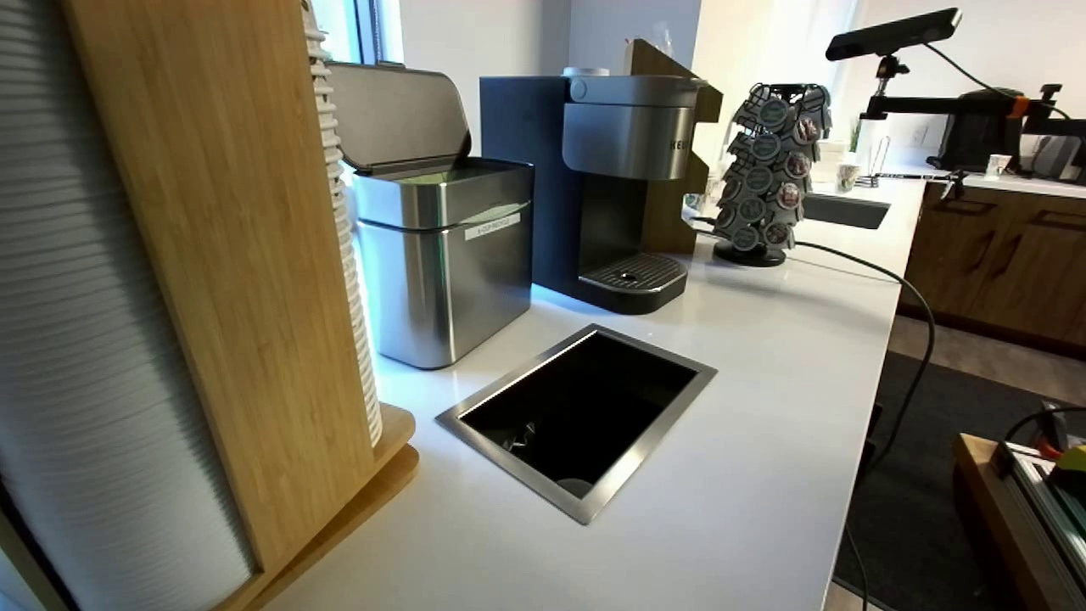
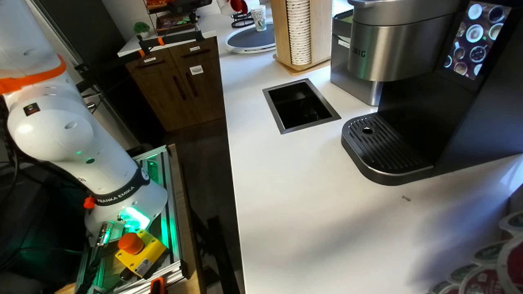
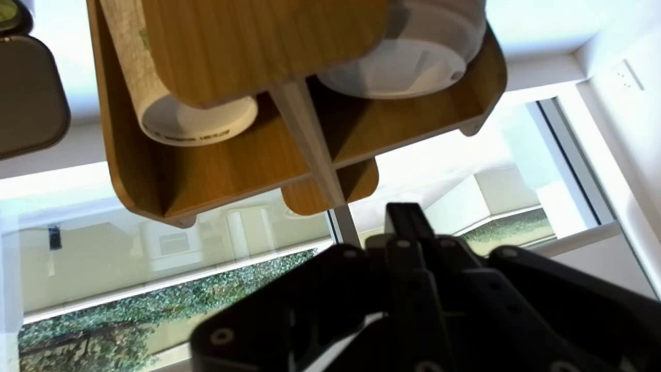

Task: Rotate the coffee cup holder.

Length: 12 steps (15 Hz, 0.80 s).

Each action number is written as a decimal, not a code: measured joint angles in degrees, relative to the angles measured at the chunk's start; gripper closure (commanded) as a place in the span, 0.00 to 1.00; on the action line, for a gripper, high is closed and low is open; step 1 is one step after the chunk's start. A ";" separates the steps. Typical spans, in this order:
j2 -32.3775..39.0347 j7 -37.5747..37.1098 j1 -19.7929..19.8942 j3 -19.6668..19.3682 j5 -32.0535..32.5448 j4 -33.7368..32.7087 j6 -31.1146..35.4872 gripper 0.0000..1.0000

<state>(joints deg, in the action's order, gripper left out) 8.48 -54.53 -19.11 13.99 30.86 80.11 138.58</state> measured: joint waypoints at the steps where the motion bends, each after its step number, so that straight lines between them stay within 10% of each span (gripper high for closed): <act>1: -0.29 1.20 0.00 0.30 -1.45 0.00 -1.64 1.00; 12: -1.33 6.55 0.02 0.85 -4.57 -0.31 -15.98 1.00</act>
<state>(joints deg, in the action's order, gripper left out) 7.15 -47.98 -19.08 14.84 26.29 79.80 122.60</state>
